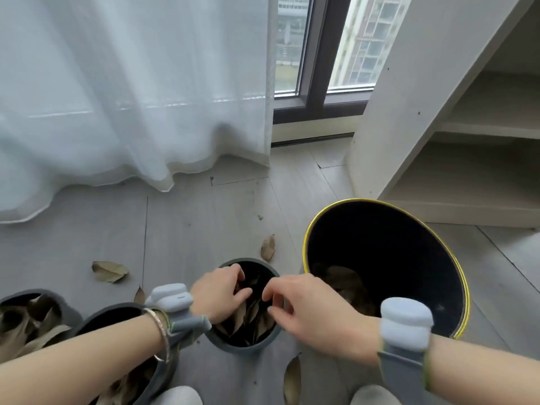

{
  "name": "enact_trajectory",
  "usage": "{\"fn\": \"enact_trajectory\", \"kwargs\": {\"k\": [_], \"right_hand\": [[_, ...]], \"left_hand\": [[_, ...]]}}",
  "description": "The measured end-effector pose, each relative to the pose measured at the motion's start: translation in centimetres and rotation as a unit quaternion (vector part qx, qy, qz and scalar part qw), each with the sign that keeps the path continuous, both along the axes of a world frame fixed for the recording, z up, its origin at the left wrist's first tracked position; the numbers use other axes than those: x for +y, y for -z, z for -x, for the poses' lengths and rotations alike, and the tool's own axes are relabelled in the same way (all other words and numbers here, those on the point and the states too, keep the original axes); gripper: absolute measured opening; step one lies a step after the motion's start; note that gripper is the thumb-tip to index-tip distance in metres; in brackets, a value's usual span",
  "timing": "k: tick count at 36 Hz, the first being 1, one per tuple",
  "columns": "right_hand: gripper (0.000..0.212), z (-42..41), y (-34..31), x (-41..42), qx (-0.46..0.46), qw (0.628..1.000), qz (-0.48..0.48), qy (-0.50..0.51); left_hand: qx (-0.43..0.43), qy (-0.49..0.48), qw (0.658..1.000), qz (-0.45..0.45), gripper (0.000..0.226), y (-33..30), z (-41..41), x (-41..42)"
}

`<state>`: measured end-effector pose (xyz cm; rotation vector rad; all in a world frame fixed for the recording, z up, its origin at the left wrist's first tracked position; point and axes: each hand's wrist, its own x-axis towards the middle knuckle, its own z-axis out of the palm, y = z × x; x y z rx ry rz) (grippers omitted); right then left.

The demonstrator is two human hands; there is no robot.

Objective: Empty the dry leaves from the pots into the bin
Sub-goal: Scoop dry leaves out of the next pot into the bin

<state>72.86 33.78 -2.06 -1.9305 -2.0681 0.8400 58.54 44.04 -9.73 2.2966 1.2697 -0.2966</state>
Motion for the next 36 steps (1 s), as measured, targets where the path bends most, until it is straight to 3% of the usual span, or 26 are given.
{"fn": "enact_trajectory", "kwargs": {"k": [5, 8, 12, 25, 30, 36], "right_hand": [[0.034, 3.8, 4.5, 1.8, -0.174, 0.974, 0.146, -0.015], [0.038, 4.8, 6.8, 3.1, -0.231, 0.960, 0.159, -0.005], [0.039, 5.4, 9.2, 4.1, -0.257, 0.950, 0.176, 0.002], [0.050, 5.3, 12.1, 5.5, -0.197, 0.944, 0.257, 0.063], [0.034, 5.0, 12.0, 5.4, -0.131, 0.954, 0.220, 0.154], [0.036, 4.6, 11.1, 4.6, -0.052, 0.959, 0.173, 0.220]], "left_hand": [[0.130, 0.067, 0.989, 0.017, 0.059, 2.5, 0.3, -2.1], [0.147, 0.066, 0.987, 0.010, 0.065, 3.5, -0.1, -2.7], [0.141, 0.063, 0.988, 0.012, 0.056, 4.2, -0.9, -2.3], [0.113, -0.003, 0.990, 0.086, 0.046, 5.7, -2.3, -1.6], [0.075, -0.016, 0.994, 0.078, 0.040, 5.1, -2.2, -1.9], [0.034, -0.026, 0.997, 0.059, 0.038, 4.1, -1.4, -2.1]]}}
